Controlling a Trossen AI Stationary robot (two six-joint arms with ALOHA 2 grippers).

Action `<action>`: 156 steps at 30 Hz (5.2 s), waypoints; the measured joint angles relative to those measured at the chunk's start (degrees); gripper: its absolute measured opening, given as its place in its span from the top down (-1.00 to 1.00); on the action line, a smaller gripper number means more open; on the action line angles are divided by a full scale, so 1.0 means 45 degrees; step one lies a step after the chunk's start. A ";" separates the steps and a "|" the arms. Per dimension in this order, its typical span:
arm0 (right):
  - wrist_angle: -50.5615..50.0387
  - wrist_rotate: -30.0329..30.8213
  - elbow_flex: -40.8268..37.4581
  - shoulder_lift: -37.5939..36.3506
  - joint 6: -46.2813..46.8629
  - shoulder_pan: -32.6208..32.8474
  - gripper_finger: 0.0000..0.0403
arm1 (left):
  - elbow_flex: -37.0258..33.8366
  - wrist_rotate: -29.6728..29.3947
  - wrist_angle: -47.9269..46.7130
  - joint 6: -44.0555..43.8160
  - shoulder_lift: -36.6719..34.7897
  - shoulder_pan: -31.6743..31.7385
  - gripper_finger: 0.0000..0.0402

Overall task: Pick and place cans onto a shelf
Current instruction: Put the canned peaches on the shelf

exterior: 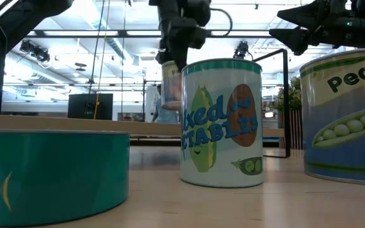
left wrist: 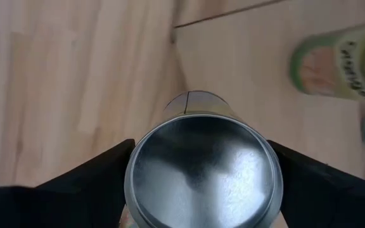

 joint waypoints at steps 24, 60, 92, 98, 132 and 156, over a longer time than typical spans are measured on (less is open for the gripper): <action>0.0102 -0.0248 0.0000 0.0000 0.0211 0.0000 -0.73 | -0.2521 -0.1172 0.3798 -0.1039 -0.0004 -0.1719 -0.63; 0.0102 -0.0238 0.0000 0.0000 0.0221 0.0000 -0.73 | -0.1705 -0.2916 0.3827 -0.0306 0.0005 -0.2486 -0.97; -0.0280 -0.1156 -0.0002 0.0000 0.0258 0.0005 -0.73 | -0.3645 -0.3739 -0.0380 -0.2313 -0.1869 -0.3550 -0.97; -0.0304 -0.1580 -0.0005 0.0166 -0.0036 0.0019 -0.73 | -0.7250 -0.3783 0.2491 -0.3108 -0.4282 -0.3900 -0.97; 0.0801 -0.1167 -0.0005 0.0918 0.0109 0.0223 -0.73 | -1.5870 -0.2790 1.6996 -0.0869 -0.6329 -0.2707 -0.97; 0.0884 -0.1175 -0.0005 0.0918 0.0138 0.0223 -0.73 | -1.7024 -0.1007 2.0424 -0.1341 -0.6159 -0.2578 -0.97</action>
